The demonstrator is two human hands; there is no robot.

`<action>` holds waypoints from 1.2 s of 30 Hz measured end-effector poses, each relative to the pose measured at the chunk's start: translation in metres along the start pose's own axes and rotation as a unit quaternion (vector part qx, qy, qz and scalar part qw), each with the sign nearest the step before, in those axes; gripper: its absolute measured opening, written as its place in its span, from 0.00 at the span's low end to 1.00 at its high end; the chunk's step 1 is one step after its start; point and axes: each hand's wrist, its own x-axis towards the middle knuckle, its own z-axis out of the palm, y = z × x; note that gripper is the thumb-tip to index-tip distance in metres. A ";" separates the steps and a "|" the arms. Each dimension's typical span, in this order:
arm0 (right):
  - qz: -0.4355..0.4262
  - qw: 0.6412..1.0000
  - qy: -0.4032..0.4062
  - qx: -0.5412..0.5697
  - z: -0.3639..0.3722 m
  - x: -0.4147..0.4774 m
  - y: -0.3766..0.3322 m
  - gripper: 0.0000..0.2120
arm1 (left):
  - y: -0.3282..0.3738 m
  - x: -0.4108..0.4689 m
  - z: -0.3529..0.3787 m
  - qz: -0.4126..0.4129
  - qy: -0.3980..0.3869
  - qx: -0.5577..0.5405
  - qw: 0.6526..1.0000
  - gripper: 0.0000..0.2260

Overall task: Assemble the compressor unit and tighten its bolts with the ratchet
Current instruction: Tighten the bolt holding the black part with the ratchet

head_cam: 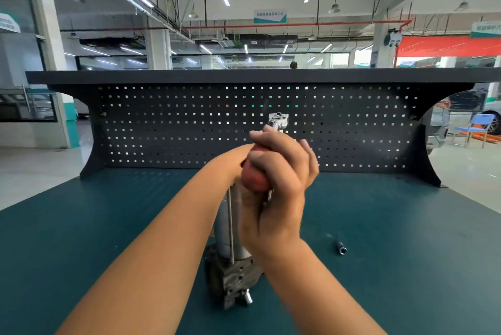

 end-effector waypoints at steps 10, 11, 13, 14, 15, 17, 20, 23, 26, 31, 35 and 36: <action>0.350 0.876 0.301 0.138 -0.060 0.048 0.083 0.14 | -0.010 0.069 0.020 0.143 -0.170 -0.229 0.948 0.13; 0.425 0.841 0.295 0.159 -0.065 0.049 0.093 0.13 | -0.011 0.070 0.018 0.140 -0.173 -0.233 0.946 0.13; 0.528 0.785 0.260 0.195 -0.071 0.053 0.107 0.12 | -0.011 0.068 0.018 0.155 -0.181 -0.237 0.942 0.13; 0.548 0.772 0.249 0.203 -0.072 0.054 0.109 0.13 | -0.012 0.069 0.018 0.160 -0.187 -0.241 0.939 0.13; 0.552 0.768 0.251 0.207 -0.072 0.055 0.108 0.12 | -0.013 0.069 0.017 0.162 -0.191 -0.246 0.936 0.13; 0.505 0.788 0.291 0.197 -0.065 0.054 0.092 0.07 | -0.015 0.069 0.016 0.163 -0.184 -0.249 0.937 0.12; 0.312 0.879 0.317 0.171 -0.053 0.050 0.052 0.05 | -0.018 0.069 0.018 0.139 -0.164 -0.260 0.941 0.18; 0.197 0.920 0.270 0.202 -0.041 0.041 0.019 0.10 | -0.019 0.067 0.017 0.127 -0.165 -0.290 0.934 0.23; 0.077 0.974 0.120 0.176 -0.029 0.025 0.000 0.06 | -0.016 0.072 0.020 0.139 -0.158 -0.257 0.943 0.21; -0.015 0.995 -0.009 0.094 -0.014 0.022 -0.006 0.09 | -0.020 0.083 0.027 0.112 -0.173 -0.212 0.955 0.12; 0.049 0.977 0.158 0.134 -0.036 0.041 0.031 0.08 | -0.017 0.071 0.018 0.157 -0.174 -0.258 0.937 0.07; 0.110 0.960 0.214 0.140 -0.043 0.048 0.044 0.08 | -0.016 0.069 0.016 0.159 -0.180 -0.266 0.934 0.08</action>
